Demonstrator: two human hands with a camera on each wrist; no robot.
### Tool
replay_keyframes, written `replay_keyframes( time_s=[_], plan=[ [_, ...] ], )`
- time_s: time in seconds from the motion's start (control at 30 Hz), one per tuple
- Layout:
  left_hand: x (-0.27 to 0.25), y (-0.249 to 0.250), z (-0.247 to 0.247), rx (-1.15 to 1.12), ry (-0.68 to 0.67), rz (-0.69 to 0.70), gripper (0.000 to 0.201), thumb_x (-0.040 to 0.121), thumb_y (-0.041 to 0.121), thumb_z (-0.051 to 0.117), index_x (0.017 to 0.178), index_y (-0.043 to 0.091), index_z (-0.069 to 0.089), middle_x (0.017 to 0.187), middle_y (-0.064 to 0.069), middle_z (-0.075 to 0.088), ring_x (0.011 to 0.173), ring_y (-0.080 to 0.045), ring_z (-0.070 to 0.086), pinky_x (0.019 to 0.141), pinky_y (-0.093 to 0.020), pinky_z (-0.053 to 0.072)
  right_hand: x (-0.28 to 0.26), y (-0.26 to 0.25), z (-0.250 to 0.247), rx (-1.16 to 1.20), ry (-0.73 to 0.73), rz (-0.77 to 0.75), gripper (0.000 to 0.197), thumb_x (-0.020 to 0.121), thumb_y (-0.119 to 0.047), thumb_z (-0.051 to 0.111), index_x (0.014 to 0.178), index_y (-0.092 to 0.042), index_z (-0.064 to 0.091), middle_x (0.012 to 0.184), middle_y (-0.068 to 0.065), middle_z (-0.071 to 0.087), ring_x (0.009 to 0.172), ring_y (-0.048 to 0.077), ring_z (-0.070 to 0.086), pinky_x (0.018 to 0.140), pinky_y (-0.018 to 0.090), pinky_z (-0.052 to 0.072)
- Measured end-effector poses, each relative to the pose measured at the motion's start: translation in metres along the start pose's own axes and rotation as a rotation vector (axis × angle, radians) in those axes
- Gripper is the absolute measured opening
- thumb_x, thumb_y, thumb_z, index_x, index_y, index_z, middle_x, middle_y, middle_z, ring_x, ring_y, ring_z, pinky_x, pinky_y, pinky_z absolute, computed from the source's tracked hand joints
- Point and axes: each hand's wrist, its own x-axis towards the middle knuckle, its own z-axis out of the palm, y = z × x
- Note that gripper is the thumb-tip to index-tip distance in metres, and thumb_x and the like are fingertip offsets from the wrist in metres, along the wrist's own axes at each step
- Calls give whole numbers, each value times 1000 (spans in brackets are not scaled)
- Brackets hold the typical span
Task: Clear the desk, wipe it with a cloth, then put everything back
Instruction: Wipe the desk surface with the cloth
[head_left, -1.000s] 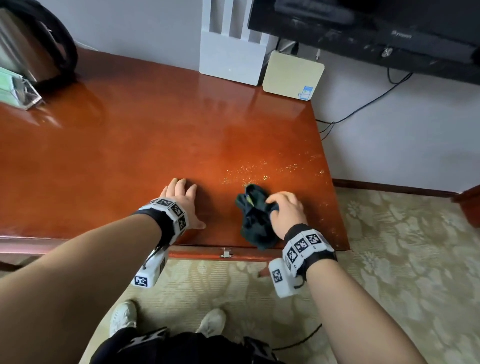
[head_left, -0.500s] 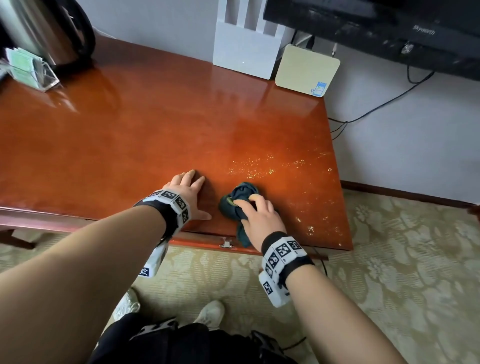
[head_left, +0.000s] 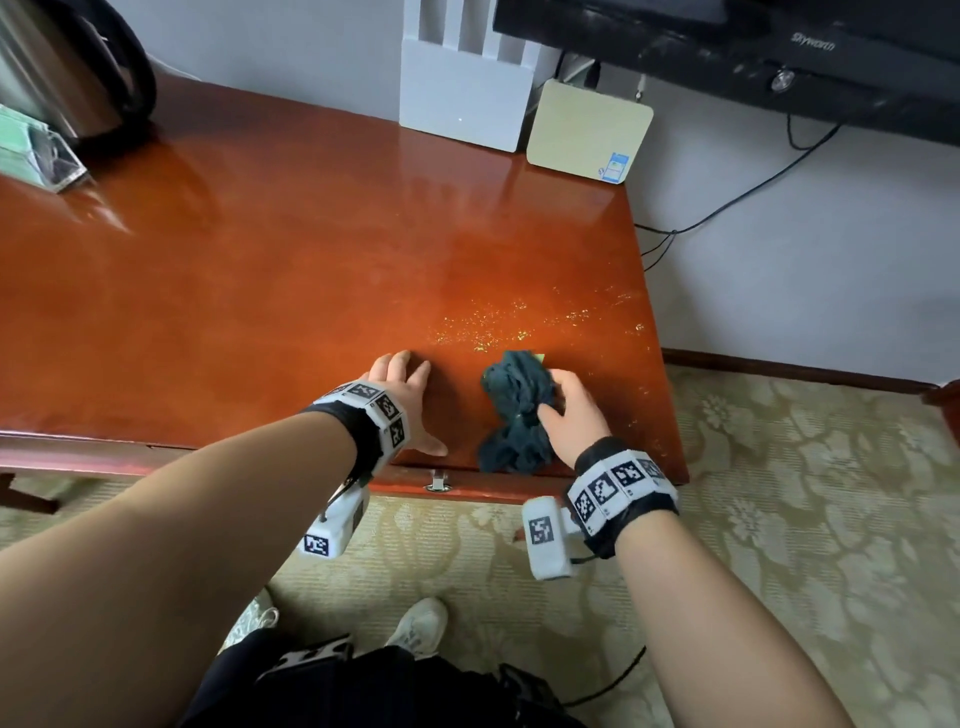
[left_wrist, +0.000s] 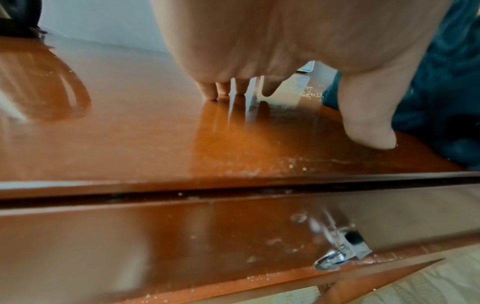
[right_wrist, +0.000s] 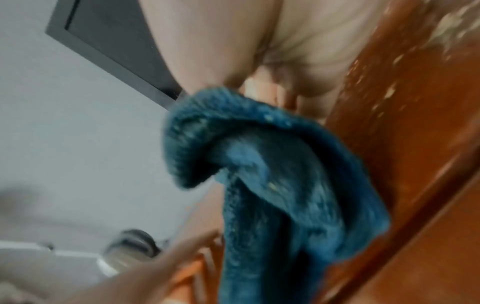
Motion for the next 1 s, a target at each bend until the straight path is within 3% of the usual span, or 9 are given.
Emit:
replay_keyframes(
  time_s=[0.07, 0.17, 0.27, 0.37, 0.57, 0.73, 0.9, 1.0],
  plan=[
    [1, 0, 2, 9, 7, 0, 115, 71, 64, 67, 152, 23, -3, 158, -4, -7, 146, -24, -2, 117, -44, 15, 0, 7, -3, -188, 141, 60, 44, 94, -8, 43, 137, -15, 40, 144, 9, 34, 131, 27, 37, 107, 32, 31],
    [1, 0, 3, 13, 18, 7, 115, 70, 64, 68, 152, 24, -2, 158, -4, -6, 146, -25, 0, 117, -42, 14, -4, 1, -1, -232, 280, -24, 51, 93, -9, 39, 142, -24, 33, 152, 4, 21, 139, 26, 21, 113, 37, 23],
    [2, 2, 1, 24, 14, -9, 116, 69, 65, 68, 152, 25, -2, 158, -2, -3, 145, -25, 3, 116, -42, 17, -6, -11, 14, -288, 91, -92, 46, 98, -29, 34, 144, -33, 28, 158, -2, 9, 146, 22, 3, 116, 41, 12],
    [4, 3, 1, 37, 12, -30, 118, 66, 66, 69, 151, 26, -1, 158, -1, -2, 145, -24, 5, 115, -43, 19, -9, -7, 35, -521, -41, -136, 57, 95, -43, 42, 147, -32, 20, 159, 0, 0, 146, 24, -7, 117, 41, 10],
    [6, 3, 3, 63, 1, -42, 118, 67, 67, 68, 151, 26, -3, 158, -1, -3, 145, -25, 4, 116, -43, 19, -13, 32, 16, -595, -42, -202, 49, 100, -18, 35, 145, -30, 24, 156, -2, 11, 145, 20, 1, 117, 37, 14],
    [8, 4, 5, 65, 2, -46, 118, 67, 67, 68, 151, 25, -3, 158, -2, -3, 145, -25, 4, 115, -44, 19, -18, 90, -37, -566, 139, 72, 46, 100, -16, 34, 144, -29, 28, 155, 2, 15, 143, 24, 8, 116, 34, 16],
    [7, 11, 1, 121, -26, -68, 118, 68, 64, 69, 151, 22, -3, 158, -4, -2, 145, -26, 6, 114, -46, 23, -9, 98, -64, -302, 312, 162, 44, 94, -5, 43, 136, -19, 44, 146, 10, 33, 134, 33, 30, 109, 39, 31],
    [8, 14, -1, 153, -45, -80, 118, 69, 65, 68, 151, 21, -4, 158, -5, -4, 145, -27, 5, 114, -46, 24, -5, 76, -77, -7, 334, 109, 41, 94, -6, 45, 133, -18, 46, 137, 5, 44, 122, 22, 45, 100, 32, 37]
  ],
)
